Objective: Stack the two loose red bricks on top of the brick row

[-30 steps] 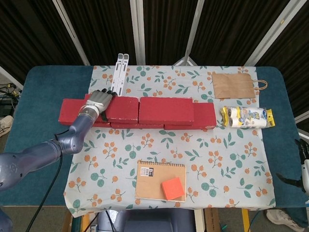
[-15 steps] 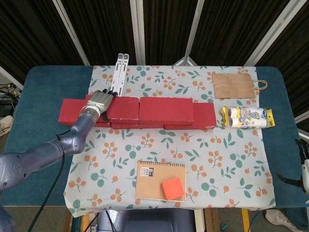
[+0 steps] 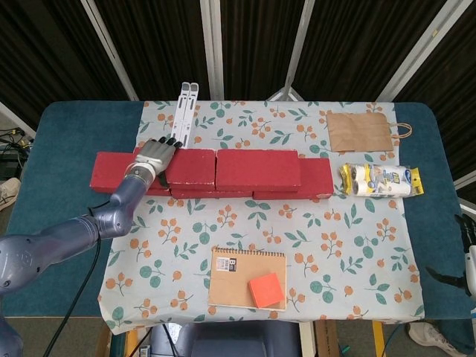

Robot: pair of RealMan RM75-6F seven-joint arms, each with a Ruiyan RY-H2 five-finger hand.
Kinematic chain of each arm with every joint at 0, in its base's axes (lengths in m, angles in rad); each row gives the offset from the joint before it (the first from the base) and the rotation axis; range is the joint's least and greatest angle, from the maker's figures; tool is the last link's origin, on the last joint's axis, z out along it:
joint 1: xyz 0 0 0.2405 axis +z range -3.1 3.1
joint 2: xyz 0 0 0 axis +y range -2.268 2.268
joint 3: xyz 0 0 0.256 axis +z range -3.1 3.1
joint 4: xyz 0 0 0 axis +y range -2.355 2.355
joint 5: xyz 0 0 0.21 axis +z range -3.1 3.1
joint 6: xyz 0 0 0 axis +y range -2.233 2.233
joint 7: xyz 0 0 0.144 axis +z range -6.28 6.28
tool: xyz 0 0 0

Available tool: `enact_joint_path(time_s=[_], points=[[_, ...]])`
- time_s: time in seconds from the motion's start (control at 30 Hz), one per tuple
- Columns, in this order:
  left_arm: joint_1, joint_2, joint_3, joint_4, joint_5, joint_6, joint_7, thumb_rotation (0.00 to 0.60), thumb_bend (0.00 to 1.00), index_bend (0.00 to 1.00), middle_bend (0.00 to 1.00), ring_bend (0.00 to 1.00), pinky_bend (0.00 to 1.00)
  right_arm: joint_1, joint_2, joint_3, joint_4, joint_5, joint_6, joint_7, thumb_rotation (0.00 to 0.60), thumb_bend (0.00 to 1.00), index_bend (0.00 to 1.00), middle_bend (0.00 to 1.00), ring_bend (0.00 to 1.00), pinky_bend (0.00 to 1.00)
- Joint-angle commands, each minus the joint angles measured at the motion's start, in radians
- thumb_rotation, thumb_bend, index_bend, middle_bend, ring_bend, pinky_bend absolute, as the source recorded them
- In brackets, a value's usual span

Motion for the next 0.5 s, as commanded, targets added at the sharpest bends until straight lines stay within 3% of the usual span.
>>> enact_joint_path(time_s=[0.03,0.37,0.5], points=[[-0.005,-0.001,0.008,0.0,-0.009,-0.003,0.005,0.6,0.0,0.02,0.0,0.0,0.13,0.0,0.0,0.0,0.0,0.0,-0.001,-0.001,0.6,0.04,0.0,0.0,0.0,0.0],[-0.016,-0.001,0.008,-0.009,-0.013,0.004,0.006,0.6,0.0,0.0,0.0,0.0,0.11,0.0,0.002,0.002,-0.006,0.008,-0.003,-0.009,0.6,0.03,0.0,0.0,0.0,0.0],[-0.027,0.024,0.012,-0.042,-0.022,0.009,0.01,0.6,0.0,0.0,0.0,0.0,0.05,-0.001,0.003,0.001,-0.008,0.009,-0.002,-0.012,0.6,0.03,0.0,0.0,0.0,0.0]])
